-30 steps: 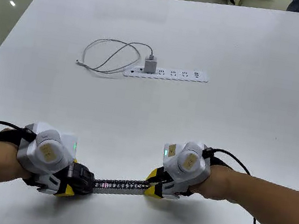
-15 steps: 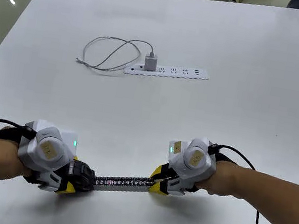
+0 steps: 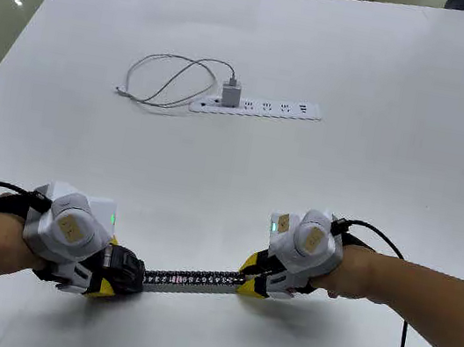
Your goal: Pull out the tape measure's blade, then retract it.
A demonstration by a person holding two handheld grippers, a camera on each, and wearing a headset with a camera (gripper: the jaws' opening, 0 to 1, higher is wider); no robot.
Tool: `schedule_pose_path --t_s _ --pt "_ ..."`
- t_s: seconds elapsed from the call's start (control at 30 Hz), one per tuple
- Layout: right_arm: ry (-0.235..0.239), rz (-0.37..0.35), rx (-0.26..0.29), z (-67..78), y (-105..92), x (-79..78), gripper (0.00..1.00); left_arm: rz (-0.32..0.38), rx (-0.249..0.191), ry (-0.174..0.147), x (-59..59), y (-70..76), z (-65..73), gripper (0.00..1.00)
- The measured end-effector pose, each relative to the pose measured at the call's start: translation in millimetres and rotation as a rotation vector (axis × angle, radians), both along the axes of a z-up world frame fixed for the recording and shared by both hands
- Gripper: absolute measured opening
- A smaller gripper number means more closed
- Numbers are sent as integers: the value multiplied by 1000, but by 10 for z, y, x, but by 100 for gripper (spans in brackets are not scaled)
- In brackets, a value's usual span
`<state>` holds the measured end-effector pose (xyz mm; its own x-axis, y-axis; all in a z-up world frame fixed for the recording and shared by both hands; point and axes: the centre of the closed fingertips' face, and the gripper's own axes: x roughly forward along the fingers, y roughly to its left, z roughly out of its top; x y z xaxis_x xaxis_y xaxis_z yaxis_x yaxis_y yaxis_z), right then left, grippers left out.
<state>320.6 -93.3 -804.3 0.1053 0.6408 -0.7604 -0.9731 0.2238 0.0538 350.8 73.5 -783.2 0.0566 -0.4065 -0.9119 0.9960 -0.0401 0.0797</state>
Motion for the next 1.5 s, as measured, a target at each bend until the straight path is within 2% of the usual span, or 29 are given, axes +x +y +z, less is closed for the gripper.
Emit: schedule_pose_path --t_s 0.6,0.8,1.1,1.17,1.3,1.5 --pt "5 -13 -5 8 -122 -34 9 -6 1 -5 -1 1 -2 33" --pt "-7 -17 -17 -2 -168 -31 9 -4 -2 -11 -9 -9 6 33" --pt "-2 -15 -25 -12 -242 -28 9 0 -9 -13 -10 -17 11 33" --pt "14 -27 -21 -7 -262 -21 9 -1 -7 -15 -14 -17 14 33" --pt "3 -16 -28 -15 -290 -28 9 -1 -6 -17 -13 -15 13 33" --pt "0 -18 -28 -15 -310 -31 9 0 -7 -9 -8 -14 17 33"
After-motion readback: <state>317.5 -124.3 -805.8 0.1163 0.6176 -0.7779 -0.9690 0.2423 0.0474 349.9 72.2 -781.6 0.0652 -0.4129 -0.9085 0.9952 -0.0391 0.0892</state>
